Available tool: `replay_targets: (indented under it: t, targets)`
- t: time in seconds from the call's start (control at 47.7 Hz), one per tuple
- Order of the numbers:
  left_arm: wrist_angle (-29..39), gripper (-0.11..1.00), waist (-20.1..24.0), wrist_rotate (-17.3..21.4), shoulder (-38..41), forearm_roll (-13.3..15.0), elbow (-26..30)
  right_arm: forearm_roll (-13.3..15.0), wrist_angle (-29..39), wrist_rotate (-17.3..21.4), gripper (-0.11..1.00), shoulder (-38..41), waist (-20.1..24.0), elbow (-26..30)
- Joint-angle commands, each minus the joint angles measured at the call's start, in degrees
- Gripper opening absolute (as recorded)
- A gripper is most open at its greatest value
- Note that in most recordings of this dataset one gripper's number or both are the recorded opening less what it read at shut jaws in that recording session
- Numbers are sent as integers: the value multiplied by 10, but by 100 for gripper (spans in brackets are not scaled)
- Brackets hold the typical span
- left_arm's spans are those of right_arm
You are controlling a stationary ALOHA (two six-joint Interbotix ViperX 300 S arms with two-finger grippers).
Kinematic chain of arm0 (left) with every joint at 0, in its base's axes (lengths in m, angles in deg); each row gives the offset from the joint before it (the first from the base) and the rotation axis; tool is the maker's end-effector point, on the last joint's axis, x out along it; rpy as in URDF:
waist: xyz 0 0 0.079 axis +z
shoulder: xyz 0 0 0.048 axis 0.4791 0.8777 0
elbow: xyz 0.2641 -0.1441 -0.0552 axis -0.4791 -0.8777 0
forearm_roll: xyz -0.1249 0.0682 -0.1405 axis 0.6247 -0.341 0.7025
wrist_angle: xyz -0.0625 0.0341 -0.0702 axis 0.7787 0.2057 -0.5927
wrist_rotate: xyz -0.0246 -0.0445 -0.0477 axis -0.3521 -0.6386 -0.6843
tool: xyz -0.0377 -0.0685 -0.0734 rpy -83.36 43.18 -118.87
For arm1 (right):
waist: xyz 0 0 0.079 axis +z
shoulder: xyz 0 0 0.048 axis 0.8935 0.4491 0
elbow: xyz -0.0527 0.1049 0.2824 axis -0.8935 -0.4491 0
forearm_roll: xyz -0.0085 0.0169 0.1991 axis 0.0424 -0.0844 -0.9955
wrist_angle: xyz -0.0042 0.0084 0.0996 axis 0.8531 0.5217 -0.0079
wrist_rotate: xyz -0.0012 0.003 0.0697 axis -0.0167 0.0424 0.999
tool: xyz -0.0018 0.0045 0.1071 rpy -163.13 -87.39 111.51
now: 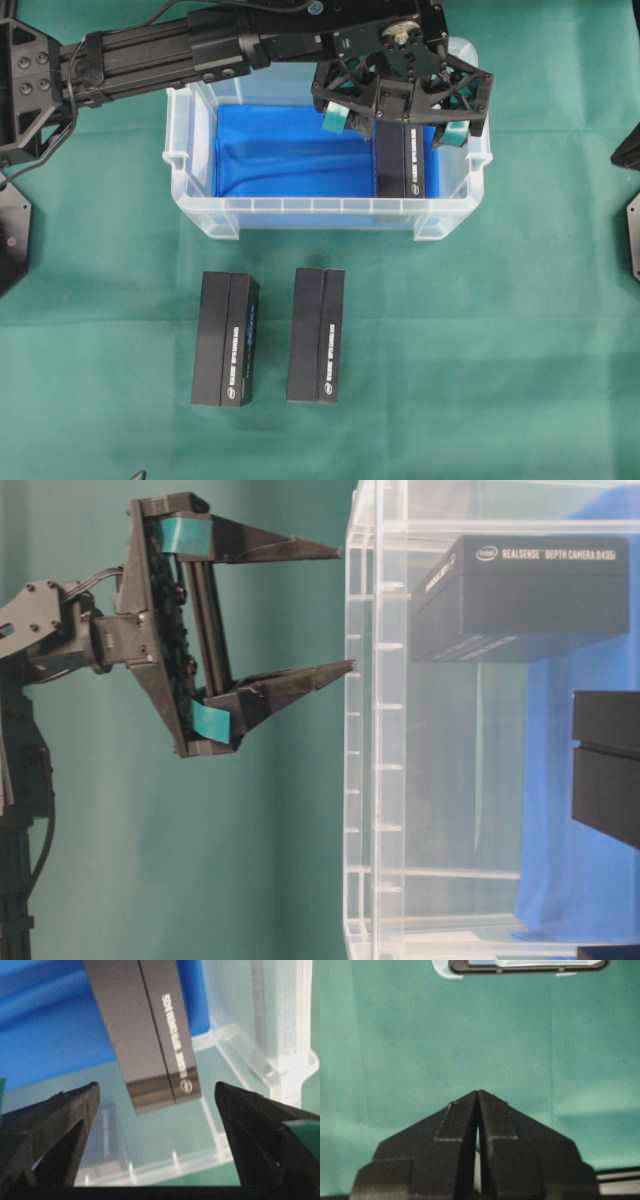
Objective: Take the box out of the case with the left arm.
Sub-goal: 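Move the open left gripper over the right black box in the case, then lower the left gripper around the right black box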
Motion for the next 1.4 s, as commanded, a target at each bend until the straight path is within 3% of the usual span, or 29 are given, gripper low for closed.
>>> replay_targets:
  t: [0.0,0.566,1.383]
  targets:
    - [-14,95,3,0,-13,-4,-3,1,-2,-1,0,1,-1,9]
    - [-70,93,4,-1,-15,0,-61,0,-4,-1,0,1,0,9]
    - [-121,93,5,-2,5,2,-103,-5,-5,0,0,2,-1,9]
